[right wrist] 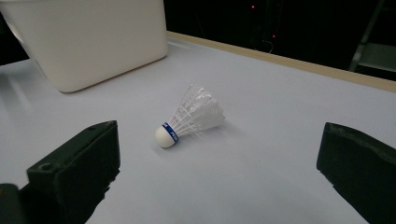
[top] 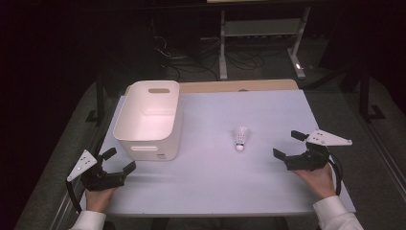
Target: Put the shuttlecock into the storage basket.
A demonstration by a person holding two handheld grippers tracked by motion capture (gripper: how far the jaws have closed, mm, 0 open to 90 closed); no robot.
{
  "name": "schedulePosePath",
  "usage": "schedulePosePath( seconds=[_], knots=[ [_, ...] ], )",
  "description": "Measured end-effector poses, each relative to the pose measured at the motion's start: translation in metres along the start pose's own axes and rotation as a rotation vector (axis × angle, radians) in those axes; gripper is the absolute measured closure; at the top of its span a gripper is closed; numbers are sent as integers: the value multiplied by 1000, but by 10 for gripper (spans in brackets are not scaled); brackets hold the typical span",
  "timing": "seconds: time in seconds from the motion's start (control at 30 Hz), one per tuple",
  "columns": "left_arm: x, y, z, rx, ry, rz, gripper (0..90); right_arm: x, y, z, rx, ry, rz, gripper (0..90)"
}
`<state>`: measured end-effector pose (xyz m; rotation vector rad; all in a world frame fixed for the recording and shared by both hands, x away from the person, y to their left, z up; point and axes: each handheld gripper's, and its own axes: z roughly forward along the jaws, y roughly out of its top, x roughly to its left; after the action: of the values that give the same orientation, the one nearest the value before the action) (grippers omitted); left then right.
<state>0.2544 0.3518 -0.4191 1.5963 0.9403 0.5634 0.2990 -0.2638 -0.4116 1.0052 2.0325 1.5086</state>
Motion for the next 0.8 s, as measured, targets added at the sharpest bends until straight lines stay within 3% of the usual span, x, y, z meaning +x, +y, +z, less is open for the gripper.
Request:
schedulePosePath(
  seconds=[0.43,0.8],
  knots=[
    [0,0,0,-2,1,-4,0,-2,-3,-4,4,-5,11,0],
    [-1,0,2,-8,-1,1,0,5,5,-7,40,8,-17,0]
  ],
)
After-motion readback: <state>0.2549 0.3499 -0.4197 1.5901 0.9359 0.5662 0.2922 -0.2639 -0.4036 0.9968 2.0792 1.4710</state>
